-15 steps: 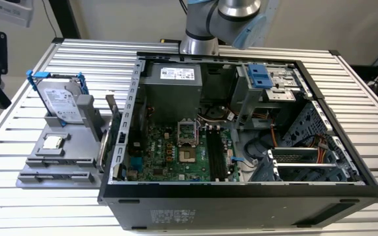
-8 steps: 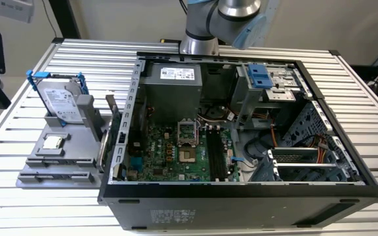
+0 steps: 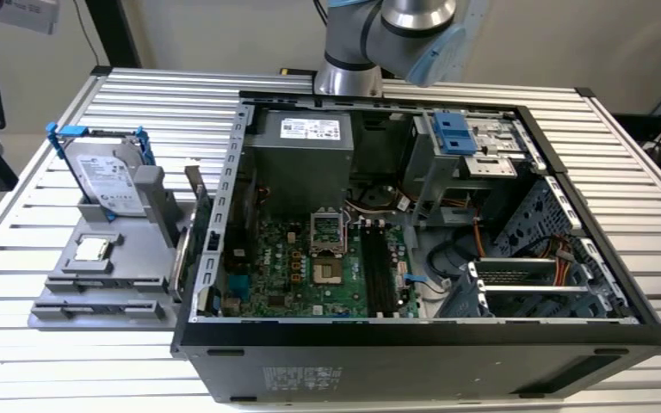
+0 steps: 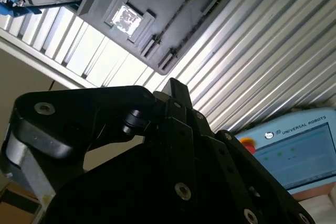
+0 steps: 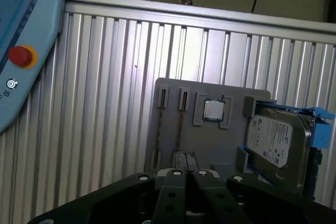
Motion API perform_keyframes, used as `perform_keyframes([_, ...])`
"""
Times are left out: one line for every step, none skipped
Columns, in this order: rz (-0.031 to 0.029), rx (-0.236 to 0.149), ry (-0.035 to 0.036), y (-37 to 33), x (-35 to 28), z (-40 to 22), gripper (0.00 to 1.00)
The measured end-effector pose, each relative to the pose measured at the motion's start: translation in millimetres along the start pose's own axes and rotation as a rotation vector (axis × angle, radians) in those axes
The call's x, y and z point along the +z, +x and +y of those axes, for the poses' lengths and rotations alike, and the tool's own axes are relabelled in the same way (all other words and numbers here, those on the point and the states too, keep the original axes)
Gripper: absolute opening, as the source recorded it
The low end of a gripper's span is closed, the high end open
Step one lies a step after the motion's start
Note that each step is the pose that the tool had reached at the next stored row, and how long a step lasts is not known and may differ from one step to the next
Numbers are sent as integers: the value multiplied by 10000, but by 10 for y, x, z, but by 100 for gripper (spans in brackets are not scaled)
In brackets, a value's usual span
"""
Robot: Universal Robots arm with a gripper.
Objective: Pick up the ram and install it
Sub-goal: 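Pick up the ram and move it above insertion slot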
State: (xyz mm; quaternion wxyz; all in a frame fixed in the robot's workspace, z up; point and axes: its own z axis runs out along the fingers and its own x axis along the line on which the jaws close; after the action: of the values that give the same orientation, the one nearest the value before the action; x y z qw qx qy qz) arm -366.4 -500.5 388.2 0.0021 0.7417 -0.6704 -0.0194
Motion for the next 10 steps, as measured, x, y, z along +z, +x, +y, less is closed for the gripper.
perform_keyframes([0,-5,1,0,0,0,0])
perform_keyframes([0,-10,0,0,0,0,0])
perform_keyframes([0,-15,0,0,0,0,0])
perform_keyframes([0,-20,0,0,0,0,0])
perform_keyframes([1,-26,0,0,0,0,0])
perform_keyframes([1,-30,0,0,0,0,0])
perform_keyframes([1,-36,0,0,0,0,0])
perform_keyframes([1,-40,0,0,0,0,0])
perform_keyframes([1,-46,-1,0,0,0,100])
perform_keyframes([1,-51,-1,0,0,0,100])
